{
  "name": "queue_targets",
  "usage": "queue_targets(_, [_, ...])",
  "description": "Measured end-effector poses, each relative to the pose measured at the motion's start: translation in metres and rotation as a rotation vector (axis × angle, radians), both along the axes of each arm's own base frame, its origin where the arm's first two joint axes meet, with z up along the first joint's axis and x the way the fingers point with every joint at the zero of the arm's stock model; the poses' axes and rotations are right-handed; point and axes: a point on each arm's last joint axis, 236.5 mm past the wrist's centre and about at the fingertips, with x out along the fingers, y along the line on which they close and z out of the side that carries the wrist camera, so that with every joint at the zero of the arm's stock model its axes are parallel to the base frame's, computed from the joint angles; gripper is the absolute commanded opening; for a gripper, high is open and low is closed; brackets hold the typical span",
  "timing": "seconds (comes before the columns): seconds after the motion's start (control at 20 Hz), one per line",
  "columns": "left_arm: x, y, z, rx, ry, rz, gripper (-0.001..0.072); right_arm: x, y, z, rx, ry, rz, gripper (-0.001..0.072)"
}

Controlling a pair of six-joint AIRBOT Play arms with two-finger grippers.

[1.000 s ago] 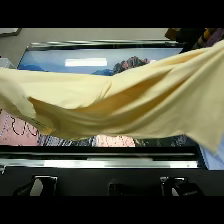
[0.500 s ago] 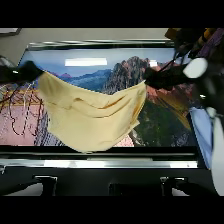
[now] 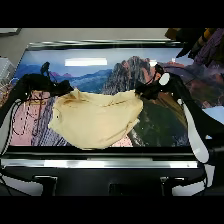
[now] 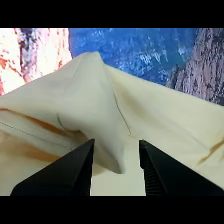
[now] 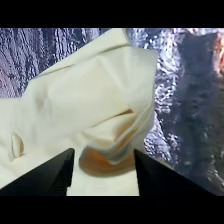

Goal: Fold the clothes and pants, and hang the long-sleeved shirts on hangers.

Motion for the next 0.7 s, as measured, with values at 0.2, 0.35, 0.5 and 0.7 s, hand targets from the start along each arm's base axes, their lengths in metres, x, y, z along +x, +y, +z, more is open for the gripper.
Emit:
queue_targets(0.2, [-0.034,0.025,0.047,0.0,0.025,-0.027,0.0408,-0.022,-0.054,0.037,-0.055,-0.006,0.069,0.047])
queue_targets(0.35, [-0.076,0.048,0.08,0.03,0.055,-0.036,0.0514,-0.056,-0.098,0.039,-0.055,0.082,0.105,0.0469])
queue_targets(0.5, [-0.125,0.059,0.089,0.037,0.098,-0.009,0.0514,-0.091,-0.093,0.018,0.048,0.185,0.142,0.0469])
queue_targets(0.7, [-0.191,0.046,0.069,0.003,0.18,0.015,0.0514,-0.125,-0.047,-0.018,0.142,0.256,0.225,0.0469])
